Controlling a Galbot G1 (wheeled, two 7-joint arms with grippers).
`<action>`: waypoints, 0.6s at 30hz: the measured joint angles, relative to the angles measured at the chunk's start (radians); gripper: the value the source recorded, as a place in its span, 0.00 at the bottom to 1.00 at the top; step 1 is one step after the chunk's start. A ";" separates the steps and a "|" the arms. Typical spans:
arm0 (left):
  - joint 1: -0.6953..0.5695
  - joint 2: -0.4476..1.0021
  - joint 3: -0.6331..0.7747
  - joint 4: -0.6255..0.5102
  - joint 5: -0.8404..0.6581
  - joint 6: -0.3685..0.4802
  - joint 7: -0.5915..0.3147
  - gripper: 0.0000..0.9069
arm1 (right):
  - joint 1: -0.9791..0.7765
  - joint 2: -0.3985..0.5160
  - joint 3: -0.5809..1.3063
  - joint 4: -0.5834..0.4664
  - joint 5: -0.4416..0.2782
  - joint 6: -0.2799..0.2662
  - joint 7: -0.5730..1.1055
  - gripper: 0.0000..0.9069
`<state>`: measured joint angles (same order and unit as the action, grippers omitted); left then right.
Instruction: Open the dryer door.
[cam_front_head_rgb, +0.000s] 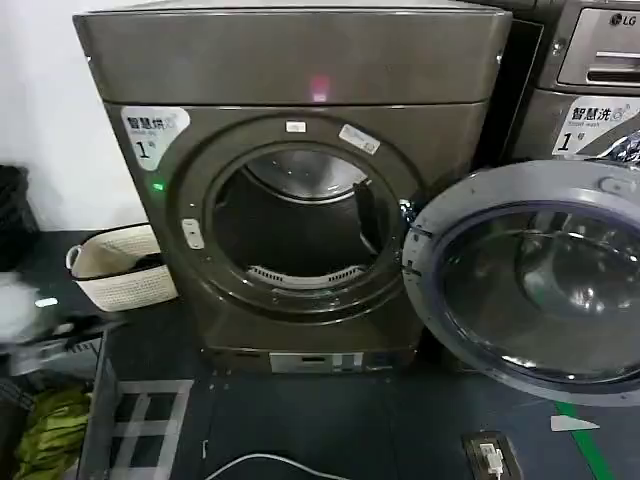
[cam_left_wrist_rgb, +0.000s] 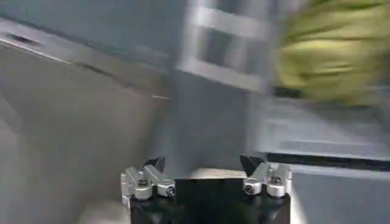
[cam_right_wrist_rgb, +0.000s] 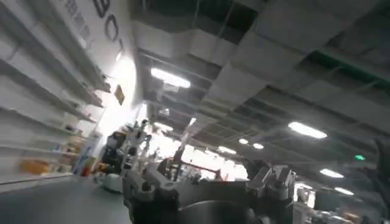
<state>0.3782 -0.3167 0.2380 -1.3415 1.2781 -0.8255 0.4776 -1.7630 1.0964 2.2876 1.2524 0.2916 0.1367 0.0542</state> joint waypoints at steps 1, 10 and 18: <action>0.040 0.021 -0.035 0.016 0.005 0.000 0.000 1.00 | 0.006 -0.004 -0.008 0.000 -0.001 0.000 0.000 1.00; 0.174 0.116 -0.160 0.077 0.052 0.001 0.009 1.00 | 0.031 -0.021 -0.043 -0.030 -0.032 0.026 0.002 1.00; 0.201 0.114 -0.146 0.075 0.024 0.001 -0.039 1.00 | 0.037 -0.022 -0.050 -0.047 -0.034 0.040 0.000 1.00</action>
<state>0.5793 -0.2024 0.0922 -1.2662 1.3020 -0.8243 0.4391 -1.7256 1.0743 2.2377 1.2053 0.2576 0.1766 0.0546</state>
